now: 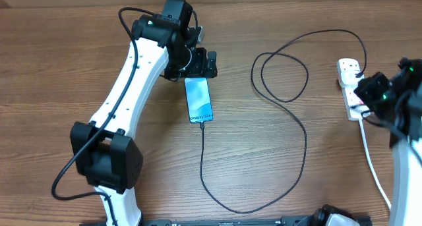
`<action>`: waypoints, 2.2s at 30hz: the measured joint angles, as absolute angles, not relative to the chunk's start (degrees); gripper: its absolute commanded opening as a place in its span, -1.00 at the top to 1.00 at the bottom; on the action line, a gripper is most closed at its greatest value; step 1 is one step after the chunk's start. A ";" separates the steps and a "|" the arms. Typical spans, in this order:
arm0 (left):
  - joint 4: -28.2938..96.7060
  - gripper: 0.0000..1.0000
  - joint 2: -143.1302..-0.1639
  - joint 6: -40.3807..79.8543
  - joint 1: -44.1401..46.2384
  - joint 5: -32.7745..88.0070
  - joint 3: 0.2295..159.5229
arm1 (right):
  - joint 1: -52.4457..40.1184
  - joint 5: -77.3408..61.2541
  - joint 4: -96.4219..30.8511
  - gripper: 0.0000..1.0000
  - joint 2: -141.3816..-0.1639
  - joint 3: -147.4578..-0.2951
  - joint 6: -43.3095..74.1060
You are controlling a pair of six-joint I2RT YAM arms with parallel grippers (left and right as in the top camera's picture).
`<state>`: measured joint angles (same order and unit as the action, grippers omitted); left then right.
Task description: Plug charger to phone and switch on socket
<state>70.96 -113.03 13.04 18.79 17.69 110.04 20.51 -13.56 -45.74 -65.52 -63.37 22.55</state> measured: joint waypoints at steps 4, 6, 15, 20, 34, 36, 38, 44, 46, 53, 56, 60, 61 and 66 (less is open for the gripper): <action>72.90 -0.95 -107.68 11.49 18.79 17.52 110.04 | 16.95 -17.67 -47.86 0.92 -56.01 -63.37 20.25; 74.13 -0.97 -103.57 11.03 18.79 17.26 110.04 | 14.11 -20.47 -48.47 0.79 -52.40 -63.37 18.48; 82.85 -0.99 -88.40 10.11 18.79 12.95 110.15 | -3.90 -25.47 -52.95 -1.00 -48.14 -63.37 11.44; 82.89 -0.99 -78.78 10.04 18.79 10.57 105.93 | -14.02 -22.33 -53.60 -1.00 -50.04 -63.37 9.67; 71.59 -0.99 -41.43 11.81 18.79 8.80 72.36 | -26.35 -10.94 -52.62 -1.00 -58.50 -63.37 9.15; 71.66 -0.99 -39.03 12.38 18.79 7.88 69.95 | -26.35 -10.52 -52.66 -1.00 -60.36 -63.37 9.15; 72.16 -0.99 -38.02 13.13 18.79 7.20 68.75 | -26.35 -10.26 -52.66 -1.00 -62.04 -63.37 9.17; 74.78 -0.99 -38.04 13.58 18.79 6.44 67.44 | -26.35 -10.04 -53.28 -1.00 -66.87 -63.37 9.19; 75.22 -0.99 -38.04 13.58 18.79 6.31 67.44 | -26.35 -10.04 -53.87 -1.00 -68.29 -63.37 9.17; 75.22 -0.99 -38.04 13.58 18.79 6.13 67.44 | -26.35 -10.04 -53.43 -1.00 -70.04 -63.37 9.17; 75.22 -0.99 -38.04 13.58 18.79 6.13 67.44 | -26.35 -10.02 -52.86 -1.00 -70.04 -63.37 9.13; 75.20 -0.99 -38.02 13.58 18.83 6.13 67.44 | -26.35 -10.02 -52.51 -1.00 -70.04 -63.37 9.17; 75.22 -0.99 -37.95 13.58 19.09 6.09 67.40 | -26.35 -10.02 -52.49 -1.00 -70.04 -63.37 9.15; 75.20 -0.99 -35.16 13.58 18.72 6.04 65.93 | -26.35 -10.04 -52.45 -1.00 -70.04 -63.37 9.15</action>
<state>75.20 -35.16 13.58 18.72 6.04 65.93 -26.35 -10.04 -52.45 -70.04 -63.37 9.15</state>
